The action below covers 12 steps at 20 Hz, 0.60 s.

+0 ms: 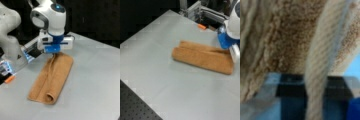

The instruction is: Folding a towel twice

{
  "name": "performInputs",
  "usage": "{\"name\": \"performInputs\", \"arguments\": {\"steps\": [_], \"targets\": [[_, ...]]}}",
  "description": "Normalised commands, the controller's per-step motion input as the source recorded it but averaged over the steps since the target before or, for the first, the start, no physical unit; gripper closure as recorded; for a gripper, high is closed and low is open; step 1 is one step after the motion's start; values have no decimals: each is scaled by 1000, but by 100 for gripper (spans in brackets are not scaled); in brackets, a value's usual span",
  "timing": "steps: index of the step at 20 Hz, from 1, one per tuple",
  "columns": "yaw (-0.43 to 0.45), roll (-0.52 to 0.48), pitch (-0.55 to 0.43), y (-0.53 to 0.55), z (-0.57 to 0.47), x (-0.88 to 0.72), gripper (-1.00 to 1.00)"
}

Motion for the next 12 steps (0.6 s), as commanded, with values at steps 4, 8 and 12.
{"name": "performInputs", "arguments": {"steps": [4, 8, 12], "targets": [[48, 181, -166, -183, -116, -482, 100], [31, 206, -206, -147, -149, -409, 100], [12, 216, -249, -96, -179, -311, -100]]}}
